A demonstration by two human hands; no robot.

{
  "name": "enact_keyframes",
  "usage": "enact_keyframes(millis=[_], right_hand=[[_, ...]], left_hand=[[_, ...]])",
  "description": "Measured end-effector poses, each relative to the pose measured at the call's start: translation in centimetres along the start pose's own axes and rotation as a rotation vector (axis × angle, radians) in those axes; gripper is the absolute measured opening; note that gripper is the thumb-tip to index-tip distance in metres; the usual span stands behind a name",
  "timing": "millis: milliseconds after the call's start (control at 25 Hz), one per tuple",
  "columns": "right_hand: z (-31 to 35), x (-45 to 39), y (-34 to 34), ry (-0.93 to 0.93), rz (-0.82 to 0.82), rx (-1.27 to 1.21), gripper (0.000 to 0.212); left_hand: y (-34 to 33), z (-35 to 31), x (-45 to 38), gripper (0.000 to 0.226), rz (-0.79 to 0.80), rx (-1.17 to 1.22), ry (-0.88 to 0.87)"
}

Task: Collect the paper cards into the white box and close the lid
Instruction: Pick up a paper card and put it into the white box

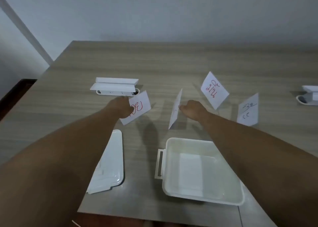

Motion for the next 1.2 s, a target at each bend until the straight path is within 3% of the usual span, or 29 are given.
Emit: enact_keyframes(millis=[280,600,1080,1200], right_hand=[[0.7,-2.1,-5.3,-0.194,-0.021,-0.191,0.034],[0.2,-2.5,-6.6,-0.288,-0.241,-0.266,0.018],[-9.5,1.2,0.8,-0.274,-0.367,-0.210,0.020],[-11.0,2.1,2.0,-0.233,-0.375,-0.190,0.017]], left_hand=[[-3.4,4.0,-1.4,0.042,-0.043,0.038,0.071],[-5.2,5.0,-3.5,0.026,-0.171,0.299,0.106],[-7.3,-4.1,-4.6,0.021,-0.142,0.462,-0.052],[-6.6,-5.3,-4.7,0.035,-0.107,0.371,-0.065]])
Point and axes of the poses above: each hand's wrist, its own x-axis away from the middle knuckle, its own y-axis out of the back of the hand, z = x × y, the point moved 1 cm from there along -x, towards the middle knuckle, and after that the axes turned 9 degrees about -y, right-handed, at the moved point
